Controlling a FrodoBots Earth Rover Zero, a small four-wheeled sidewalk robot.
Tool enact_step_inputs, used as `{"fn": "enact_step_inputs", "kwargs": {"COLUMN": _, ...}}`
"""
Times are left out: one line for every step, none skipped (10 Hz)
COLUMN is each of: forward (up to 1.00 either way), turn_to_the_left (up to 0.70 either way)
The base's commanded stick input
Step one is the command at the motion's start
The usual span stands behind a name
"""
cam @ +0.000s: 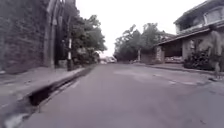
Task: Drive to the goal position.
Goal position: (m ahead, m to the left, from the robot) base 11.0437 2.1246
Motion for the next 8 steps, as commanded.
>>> {"fn": "enact_step_inputs", "kwargs": {"forward": 1.00, "turn_to_the_left": 0.00}}
{"fn": "enact_step_inputs", "kwargs": {"forward": 1.00, "turn_to_the_left": 0.00}}
{"fn": "enact_step_inputs", "kwargs": {"forward": 1.00, "turn_to_the_left": 0.00}}
{"fn": "enact_step_inputs", "kwargs": {"forward": 1.00, "turn_to_the_left": 0.00}}
{"fn": "enact_step_inputs", "kwargs": {"forward": 1.00, "turn_to_the_left": 0.00}}
{"fn": "enact_step_inputs", "kwargs": {"forward": 1.00, "turn_to_the_left": 0.00}}
{"fn": "enact_step_inputs", "kwargs": {"forward": 1.00, "turn_to_the_left": 0.00}}
{"fn": "enact_step_inputs", "kwargs": {"forward": 1.00, "turn_to_the_left": 0.00}}
